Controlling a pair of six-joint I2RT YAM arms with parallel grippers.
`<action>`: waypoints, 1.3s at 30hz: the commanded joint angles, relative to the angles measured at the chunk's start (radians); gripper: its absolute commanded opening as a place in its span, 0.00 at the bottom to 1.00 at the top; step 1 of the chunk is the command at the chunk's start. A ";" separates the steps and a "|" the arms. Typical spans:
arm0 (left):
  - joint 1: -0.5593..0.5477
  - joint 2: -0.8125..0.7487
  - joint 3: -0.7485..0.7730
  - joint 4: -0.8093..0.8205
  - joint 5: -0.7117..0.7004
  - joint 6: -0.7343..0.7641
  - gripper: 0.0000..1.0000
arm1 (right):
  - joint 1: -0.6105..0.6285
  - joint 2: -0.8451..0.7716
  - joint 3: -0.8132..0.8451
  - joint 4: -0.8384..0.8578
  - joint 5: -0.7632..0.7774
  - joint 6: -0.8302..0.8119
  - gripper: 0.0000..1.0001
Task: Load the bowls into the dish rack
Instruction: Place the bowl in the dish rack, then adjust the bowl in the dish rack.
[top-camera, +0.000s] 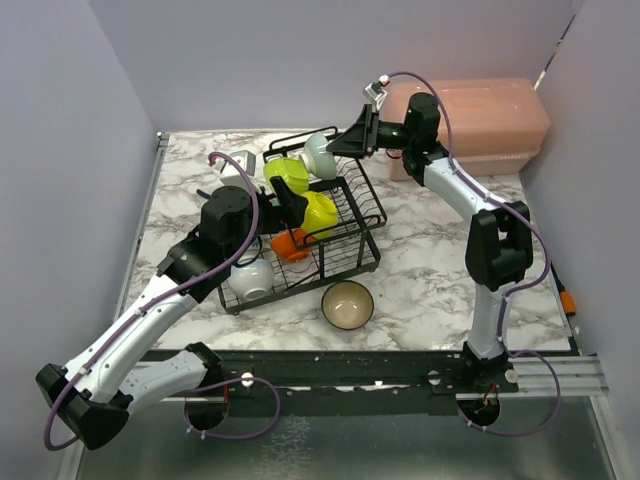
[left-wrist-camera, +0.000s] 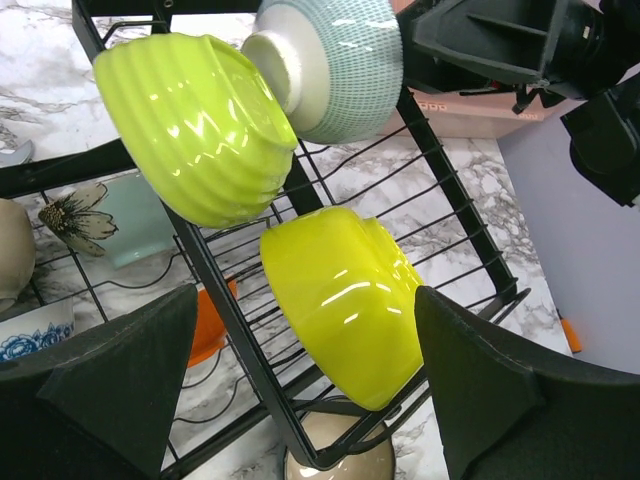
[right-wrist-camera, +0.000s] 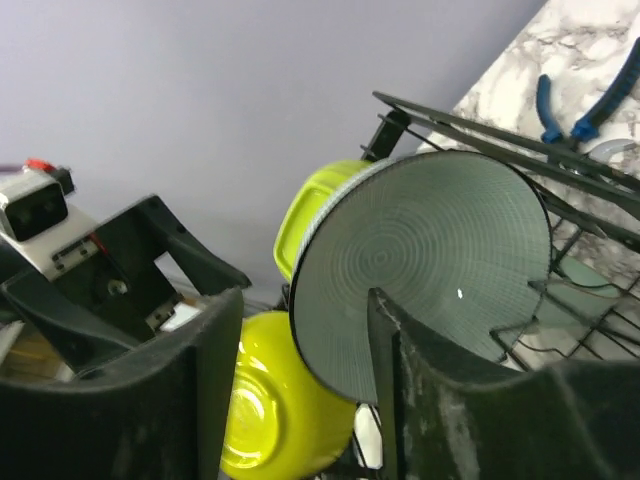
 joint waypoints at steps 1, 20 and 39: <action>0.004 0.009 0.042 0.024 -0.021 0.013 0.88 | -0.020 -0.041 0.012 -0.239 0.025 -0.220 0.61; 0.005 0.139 0.220 0.020 -0.076 0.108 0.79 | -0.028 -0.208 0.139 -0.808 0.412 -0.712 1.00; 0.022 0.529 0.517 -0.016 -0.094 0.152 0.70 | -0.058 -0.517 -0.254 -0.631 0.712 -0.671 1.00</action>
